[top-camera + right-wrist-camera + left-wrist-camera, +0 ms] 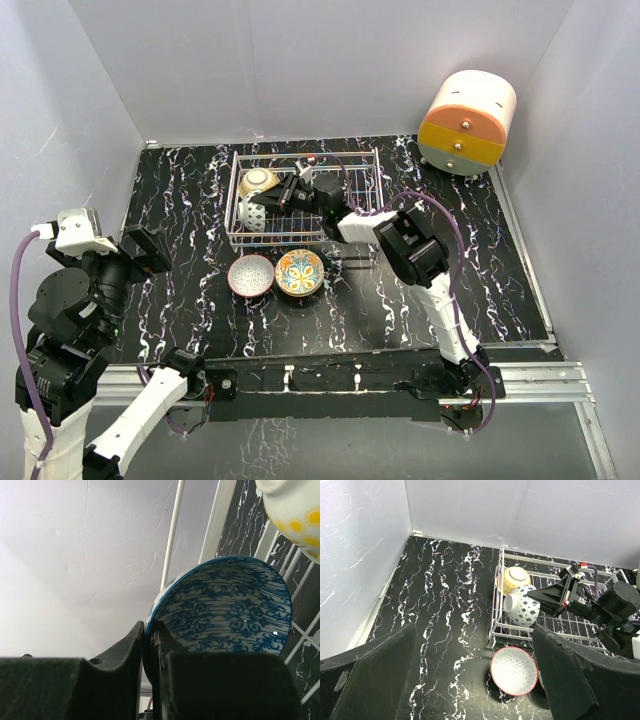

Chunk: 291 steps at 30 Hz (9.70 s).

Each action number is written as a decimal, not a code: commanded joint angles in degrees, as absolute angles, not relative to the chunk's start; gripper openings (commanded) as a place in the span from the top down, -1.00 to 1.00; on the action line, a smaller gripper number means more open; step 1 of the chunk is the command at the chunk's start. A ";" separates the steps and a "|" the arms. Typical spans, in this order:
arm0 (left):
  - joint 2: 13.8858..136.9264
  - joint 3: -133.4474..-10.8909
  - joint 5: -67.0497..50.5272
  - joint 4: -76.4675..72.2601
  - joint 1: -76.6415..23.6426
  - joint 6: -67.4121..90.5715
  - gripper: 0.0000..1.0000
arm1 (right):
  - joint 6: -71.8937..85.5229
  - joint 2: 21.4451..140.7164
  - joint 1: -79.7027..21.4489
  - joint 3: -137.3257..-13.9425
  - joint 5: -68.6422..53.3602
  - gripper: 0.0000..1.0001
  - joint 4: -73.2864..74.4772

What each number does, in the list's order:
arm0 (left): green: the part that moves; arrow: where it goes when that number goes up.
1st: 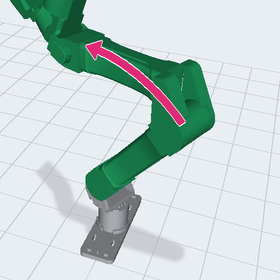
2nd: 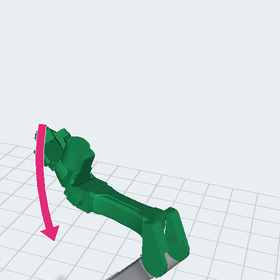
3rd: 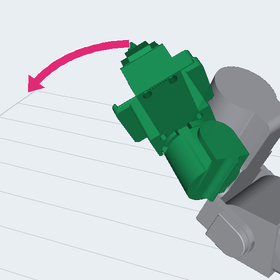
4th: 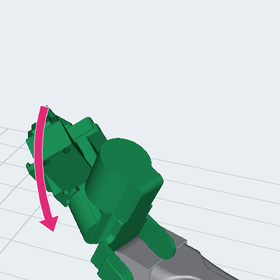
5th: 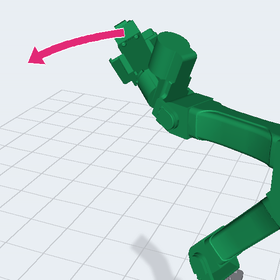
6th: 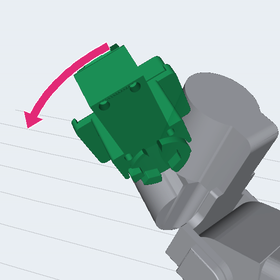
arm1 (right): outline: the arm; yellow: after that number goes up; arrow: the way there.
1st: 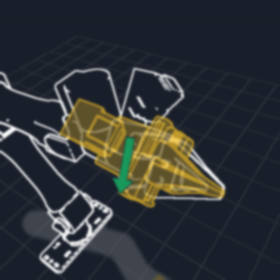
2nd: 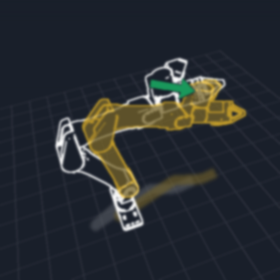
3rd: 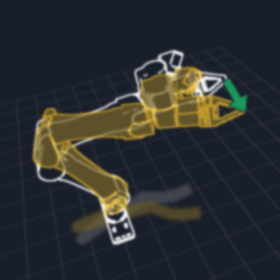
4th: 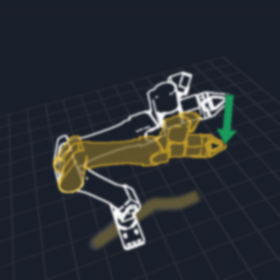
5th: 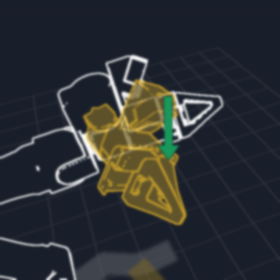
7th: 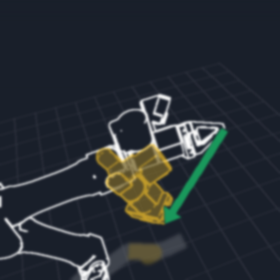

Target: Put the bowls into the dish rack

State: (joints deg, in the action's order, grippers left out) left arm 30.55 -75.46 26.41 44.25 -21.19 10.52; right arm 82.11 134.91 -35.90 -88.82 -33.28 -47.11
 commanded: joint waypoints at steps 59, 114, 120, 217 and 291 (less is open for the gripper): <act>30.70 -75.08 26.99 44.49 -21.45 10.38 -0.94 | 24.92 116.17 -34.00 -101.99 1.86 -0.36 16.30; 28.57 -73.74 28.80 45.40 -21.45 9.78 -0.94 | 15.97 127.45 -44.13 -112.36 7.10 -0.35 25.06; 28.48 -73.52 29.09 45.26 -21.45 9.58 -0.94 | 15.04 124.71 -44.14 -106.99 4.65 -0.35 18.71; 24.34 -79.69 37.78 42.19 -21.49 11.43 -0.94 | 44.38 102.04 -39.65 -82.84 -33.05 0.84 -32.14; 24.43 -79.81 37.77 42.21 -21.45 11.44 -0.94 | 53.34 114.51 -27.16 -77.16 -10.16 -0.29 -21.02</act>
State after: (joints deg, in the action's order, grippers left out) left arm 23.09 -80.42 38.28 43.68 -21.19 11.62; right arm 55.20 119.04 -28.21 -76.88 -13.82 -23.49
